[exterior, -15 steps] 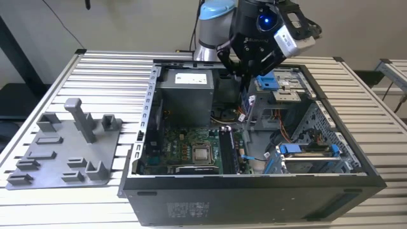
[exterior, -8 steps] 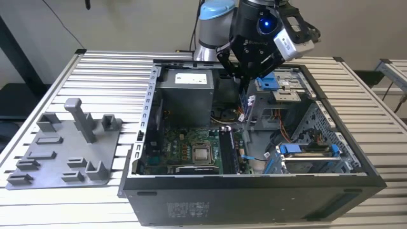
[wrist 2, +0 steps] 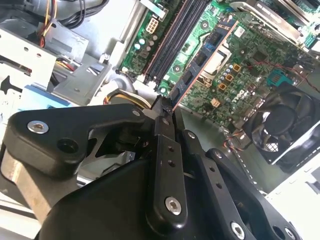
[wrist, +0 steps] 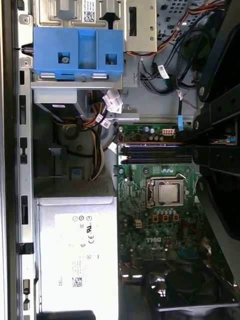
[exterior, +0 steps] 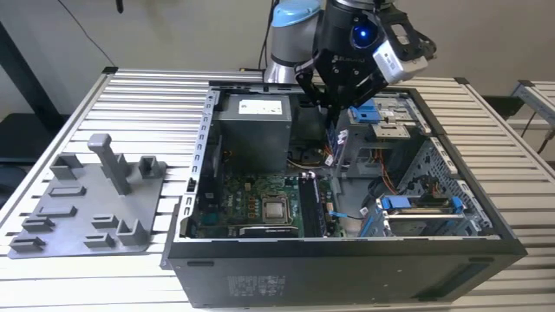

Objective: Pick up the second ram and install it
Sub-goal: 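Insert the second ram into the second slot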

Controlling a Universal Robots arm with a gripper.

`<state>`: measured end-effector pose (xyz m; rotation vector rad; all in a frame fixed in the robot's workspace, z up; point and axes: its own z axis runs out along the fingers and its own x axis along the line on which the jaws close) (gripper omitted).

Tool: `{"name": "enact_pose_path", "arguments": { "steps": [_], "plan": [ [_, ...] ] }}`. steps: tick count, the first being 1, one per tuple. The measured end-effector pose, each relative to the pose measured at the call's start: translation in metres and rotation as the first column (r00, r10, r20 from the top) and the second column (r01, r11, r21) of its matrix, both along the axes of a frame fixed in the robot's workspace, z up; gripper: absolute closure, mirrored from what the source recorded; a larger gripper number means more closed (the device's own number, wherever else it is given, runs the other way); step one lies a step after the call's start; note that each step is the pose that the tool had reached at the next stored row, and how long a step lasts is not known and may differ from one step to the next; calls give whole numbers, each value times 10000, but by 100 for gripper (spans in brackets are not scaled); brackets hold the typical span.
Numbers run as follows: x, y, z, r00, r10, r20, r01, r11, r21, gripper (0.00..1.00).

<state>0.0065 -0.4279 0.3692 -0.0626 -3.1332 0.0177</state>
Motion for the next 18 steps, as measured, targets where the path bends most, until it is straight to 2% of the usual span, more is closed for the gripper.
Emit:
{"name": "enact_pose_path", "arguments": {
  "steps": [18],
  "plan": [
    [0, 0, -79, 10000, 0, 0, 0, 10000, -1, 86]
  ]
}}
